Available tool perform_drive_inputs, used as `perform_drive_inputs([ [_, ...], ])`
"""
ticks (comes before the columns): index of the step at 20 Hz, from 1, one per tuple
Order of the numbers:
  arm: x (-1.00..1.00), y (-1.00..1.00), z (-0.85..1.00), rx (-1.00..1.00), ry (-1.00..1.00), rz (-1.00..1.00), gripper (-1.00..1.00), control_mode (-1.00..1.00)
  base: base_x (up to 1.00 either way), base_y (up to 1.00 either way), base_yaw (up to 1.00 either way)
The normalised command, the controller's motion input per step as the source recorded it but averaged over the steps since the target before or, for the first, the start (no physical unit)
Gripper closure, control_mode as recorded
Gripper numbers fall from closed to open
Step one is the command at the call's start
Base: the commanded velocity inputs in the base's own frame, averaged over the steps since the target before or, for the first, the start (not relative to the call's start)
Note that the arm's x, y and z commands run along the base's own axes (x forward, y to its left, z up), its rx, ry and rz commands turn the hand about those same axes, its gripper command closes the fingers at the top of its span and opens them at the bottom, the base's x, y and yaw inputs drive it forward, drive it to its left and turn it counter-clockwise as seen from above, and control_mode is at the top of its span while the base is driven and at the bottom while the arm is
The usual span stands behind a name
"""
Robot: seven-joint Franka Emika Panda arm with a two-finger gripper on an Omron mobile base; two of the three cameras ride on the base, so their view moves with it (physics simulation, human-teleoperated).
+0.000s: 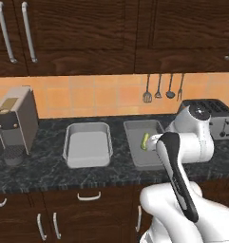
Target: Place one corn and one fish in each tupperware on the nearby counter, to pack two identical lunches.
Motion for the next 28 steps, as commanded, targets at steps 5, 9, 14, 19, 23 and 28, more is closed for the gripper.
perform_drive_inputs([
  [5,0.0,0.0,0.0,0.0,0.0,0.0,-1.0,1.0,-0.83,-0.8,-0.15],
  [9,0.0,0.0,0.0,0.0,0.0,0.0,-1.0,1.0,-0.24,-1.0,-0.29],
  [14,0.0,0.0,0.0,0.0,0.0,0.0,-1.0,1.0,-0.45,-0.83,-0.22],
  [19,0.0,0.0,0.0,0.0,0.0,0.0,-1.0,1.0,-0.99,-0.09,-0.01],
  [23,0.0,0.0,0.0,0.0,0.0,0.0,-1.0,1.0,-0.02,-0.86,-0.05],
  [28,0.0,0.0,0.0,0.0,0.0,0.0,-1.0,1.0,0.22,-1.0,-0.05],
])
